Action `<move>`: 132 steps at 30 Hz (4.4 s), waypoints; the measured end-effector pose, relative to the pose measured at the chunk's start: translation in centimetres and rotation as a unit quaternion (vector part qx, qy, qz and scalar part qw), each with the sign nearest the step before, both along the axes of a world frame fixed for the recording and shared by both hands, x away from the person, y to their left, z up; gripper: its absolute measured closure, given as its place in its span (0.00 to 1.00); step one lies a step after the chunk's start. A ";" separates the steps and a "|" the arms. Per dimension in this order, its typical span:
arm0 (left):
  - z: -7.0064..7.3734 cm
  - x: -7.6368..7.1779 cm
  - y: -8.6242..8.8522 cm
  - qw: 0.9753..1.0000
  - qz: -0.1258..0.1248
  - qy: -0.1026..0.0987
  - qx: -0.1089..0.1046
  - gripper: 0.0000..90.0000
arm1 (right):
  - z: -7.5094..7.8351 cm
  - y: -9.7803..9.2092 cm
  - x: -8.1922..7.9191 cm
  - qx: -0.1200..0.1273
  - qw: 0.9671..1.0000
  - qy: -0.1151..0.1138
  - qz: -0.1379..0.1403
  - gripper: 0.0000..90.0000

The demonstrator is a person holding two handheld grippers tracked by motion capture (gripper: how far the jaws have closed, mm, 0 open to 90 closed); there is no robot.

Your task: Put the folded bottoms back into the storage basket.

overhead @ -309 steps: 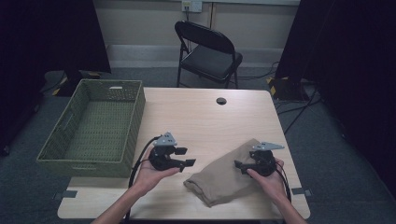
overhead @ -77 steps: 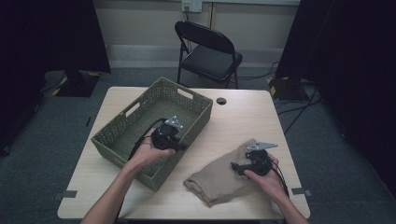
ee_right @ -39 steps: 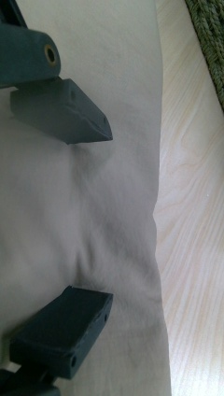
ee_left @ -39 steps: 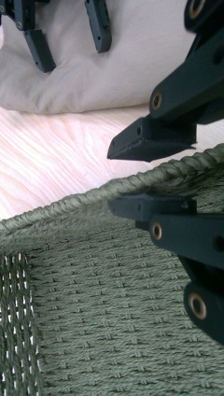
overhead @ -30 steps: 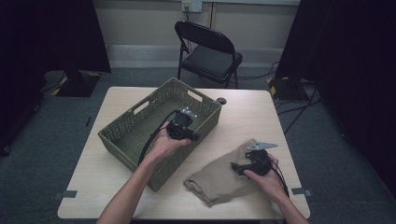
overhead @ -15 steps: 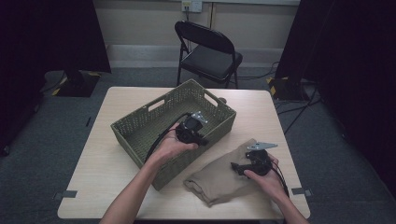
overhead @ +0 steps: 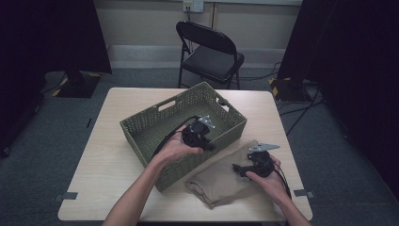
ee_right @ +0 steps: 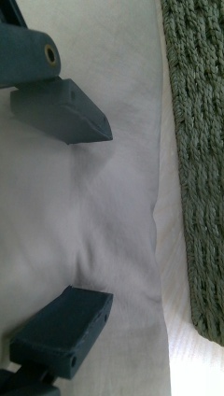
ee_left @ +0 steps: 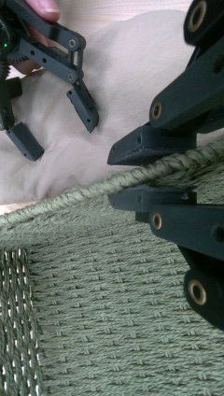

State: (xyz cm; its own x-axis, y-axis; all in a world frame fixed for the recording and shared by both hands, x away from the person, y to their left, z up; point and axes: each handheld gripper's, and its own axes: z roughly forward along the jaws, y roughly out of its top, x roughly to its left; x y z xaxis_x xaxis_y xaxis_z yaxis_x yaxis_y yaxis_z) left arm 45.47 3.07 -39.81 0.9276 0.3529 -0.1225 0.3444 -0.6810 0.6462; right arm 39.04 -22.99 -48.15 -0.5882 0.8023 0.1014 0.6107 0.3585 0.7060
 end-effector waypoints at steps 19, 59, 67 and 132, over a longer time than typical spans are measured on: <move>4.0 -1.7 10.5 0.983 0.155 -0.053 -0.087 0.46 | 0.0 0.0 0.0 0.000 1.000 -0.001 0.000 0.20; -0.4 -4.8 24.5 0.948 0.296 -0.019 -0.112 0.34 | 0.0 0.1 0.1 -0.005 1.000 -0.001 0.005 0.20; -1.0 -2.3 23.7 0.945 0.307 -0.014 -0.109 0.36 | -0.1 0.2 0.0 -0.006 1.000 -0.003 0.002 0.20; 3.0 -9.8 15.2 0.958 0.205 -0.063 -0.190 0.53 | 3.1 -2.7 -0.2 0.046 0.998 -0.018 -0.043 0.29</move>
State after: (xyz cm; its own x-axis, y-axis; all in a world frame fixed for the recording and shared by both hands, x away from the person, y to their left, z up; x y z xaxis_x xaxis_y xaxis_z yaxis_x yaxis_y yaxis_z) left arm 35.66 18.30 -36.80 0.7370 0.6422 -0.2108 0.4353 -0.2122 0.8749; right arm 38.87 -25.65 -45.05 -0.5225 0.8379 0.1578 0.6105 0.2385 0.7553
